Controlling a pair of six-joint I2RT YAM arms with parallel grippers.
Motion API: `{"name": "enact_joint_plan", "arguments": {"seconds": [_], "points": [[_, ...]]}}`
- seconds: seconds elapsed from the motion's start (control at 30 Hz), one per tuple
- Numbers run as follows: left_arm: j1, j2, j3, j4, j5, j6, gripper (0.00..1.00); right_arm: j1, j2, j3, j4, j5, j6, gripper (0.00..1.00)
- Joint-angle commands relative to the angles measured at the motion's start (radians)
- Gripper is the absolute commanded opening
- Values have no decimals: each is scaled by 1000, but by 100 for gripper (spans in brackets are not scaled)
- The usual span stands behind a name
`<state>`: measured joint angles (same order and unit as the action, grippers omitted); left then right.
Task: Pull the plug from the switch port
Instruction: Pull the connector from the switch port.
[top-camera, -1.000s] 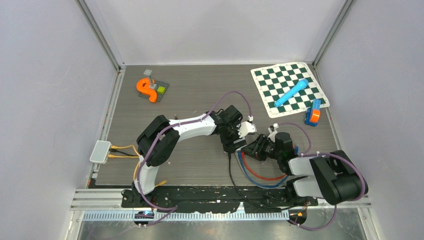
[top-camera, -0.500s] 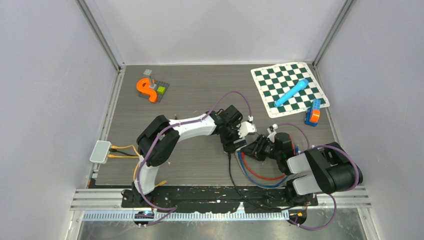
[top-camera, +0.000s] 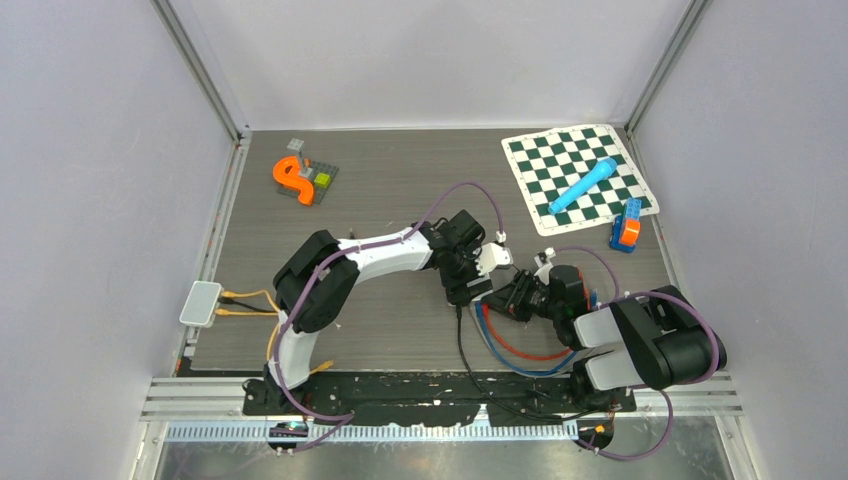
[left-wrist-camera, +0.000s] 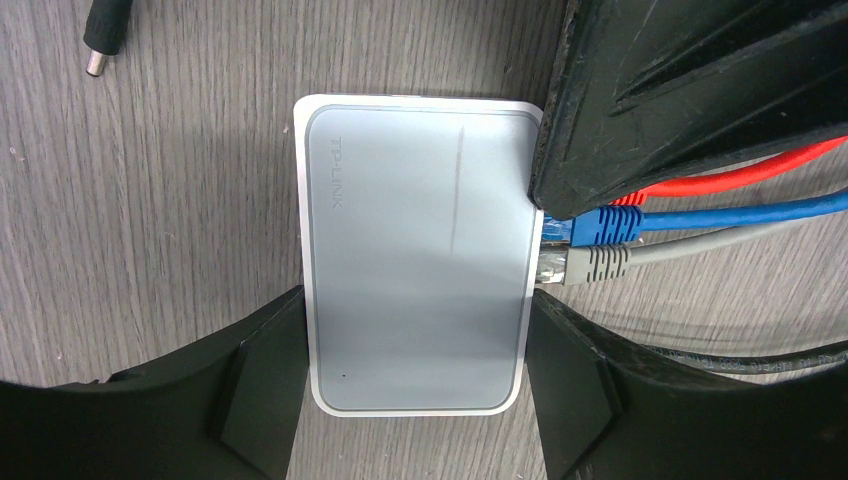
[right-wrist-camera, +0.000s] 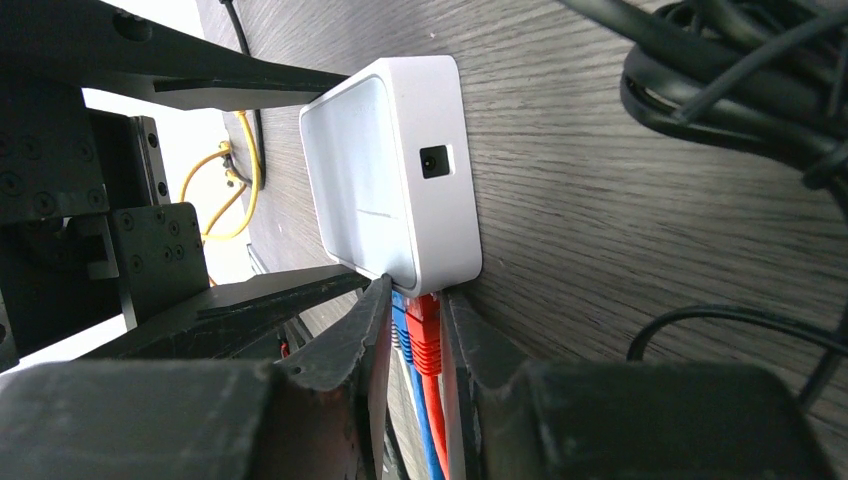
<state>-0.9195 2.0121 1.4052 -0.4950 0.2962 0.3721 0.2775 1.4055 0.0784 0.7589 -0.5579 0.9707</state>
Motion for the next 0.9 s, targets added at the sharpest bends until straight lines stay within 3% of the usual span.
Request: {"name": "enact_joint_plan", "arguments": {"seconds": [0.0,0.3,0.87], "points": [[-5,-4,29,-16,71,-27,61,1,10,-14,-80,59,-36,16],[-5,0,38,-19,75,-29,61,0,2,-4,-108,59,-44,29],[-4,-7,39,-13,65,-24,61,0,31,7,-115,57,-47,33]]}}
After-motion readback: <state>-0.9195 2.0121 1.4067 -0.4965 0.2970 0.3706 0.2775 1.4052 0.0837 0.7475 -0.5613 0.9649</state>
